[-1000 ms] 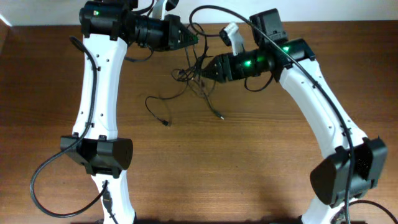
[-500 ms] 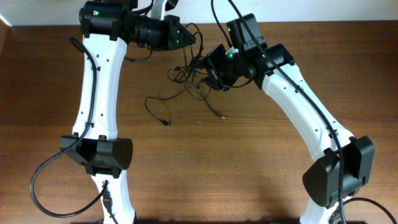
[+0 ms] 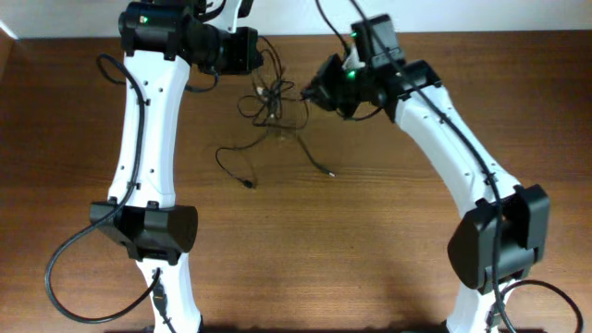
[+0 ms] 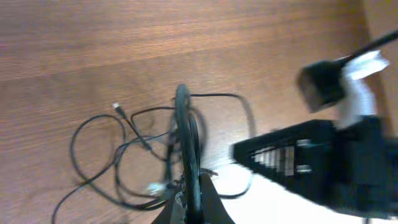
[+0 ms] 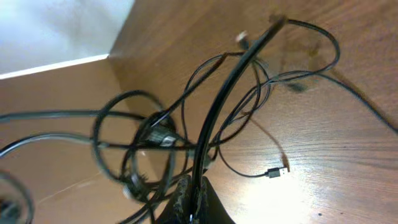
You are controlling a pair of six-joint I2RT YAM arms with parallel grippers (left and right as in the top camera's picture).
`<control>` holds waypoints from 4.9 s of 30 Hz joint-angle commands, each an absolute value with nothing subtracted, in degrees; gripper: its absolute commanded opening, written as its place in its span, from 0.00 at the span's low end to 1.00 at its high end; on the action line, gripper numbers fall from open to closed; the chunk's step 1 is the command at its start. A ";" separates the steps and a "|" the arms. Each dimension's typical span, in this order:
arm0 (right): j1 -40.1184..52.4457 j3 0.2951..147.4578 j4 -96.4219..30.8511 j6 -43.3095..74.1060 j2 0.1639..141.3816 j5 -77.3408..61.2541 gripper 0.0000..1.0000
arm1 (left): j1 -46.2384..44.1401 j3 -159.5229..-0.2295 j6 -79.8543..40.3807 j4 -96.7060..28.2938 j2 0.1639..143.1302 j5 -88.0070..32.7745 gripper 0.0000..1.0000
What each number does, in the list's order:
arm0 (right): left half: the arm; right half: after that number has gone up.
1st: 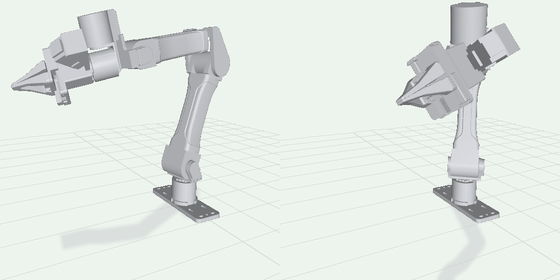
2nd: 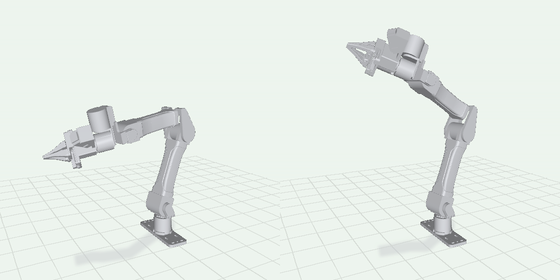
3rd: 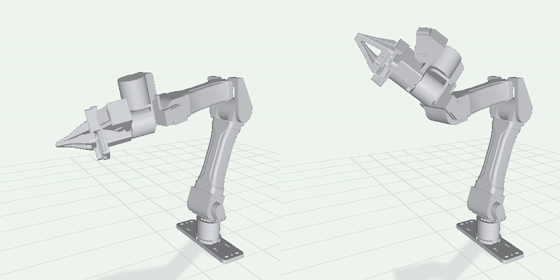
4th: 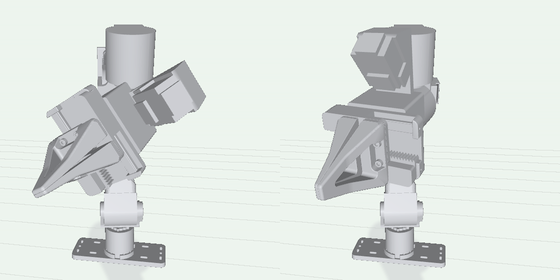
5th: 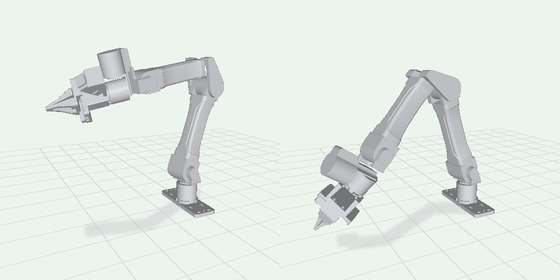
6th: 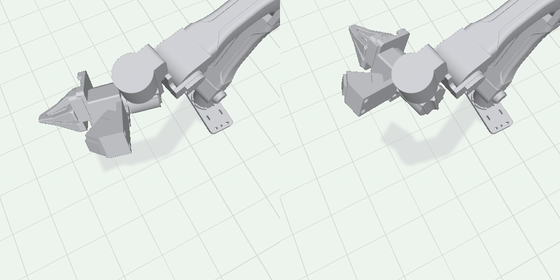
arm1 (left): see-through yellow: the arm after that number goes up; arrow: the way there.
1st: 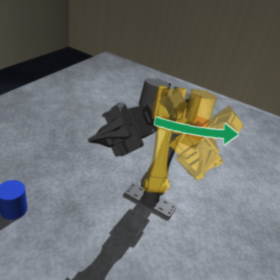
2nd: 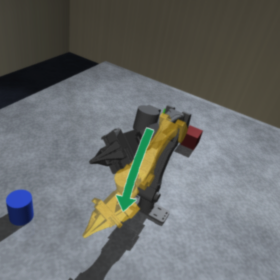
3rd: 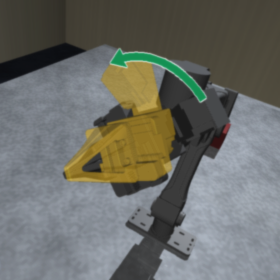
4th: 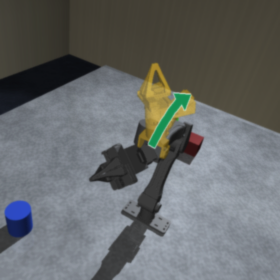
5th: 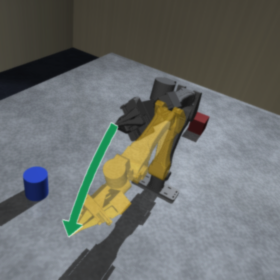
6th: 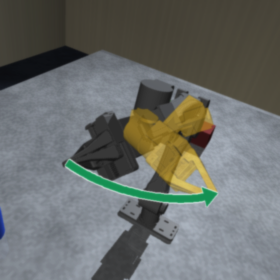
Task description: Untangle cables
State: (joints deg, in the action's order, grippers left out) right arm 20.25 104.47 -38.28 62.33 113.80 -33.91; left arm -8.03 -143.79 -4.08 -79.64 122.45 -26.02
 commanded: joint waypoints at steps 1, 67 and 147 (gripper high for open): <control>15.00 105.36 -38.89 55.64 105.16 -40.82 0.04 | -8.12 -140.92 -2.96 -79.42 121.19 -19.90 0.00; 7.16 117.84 -71.50 9.65 100.86 -37.12 0.93 | -7.70 -160.40 -17.43 -71.94 116.22 -45.28 0.01; 0.36 117.54 -73.97 16.67 100.14 -33.76 0.64 | -14.87 -156.05 7.42 -96.77 161.36 -9.34 0.29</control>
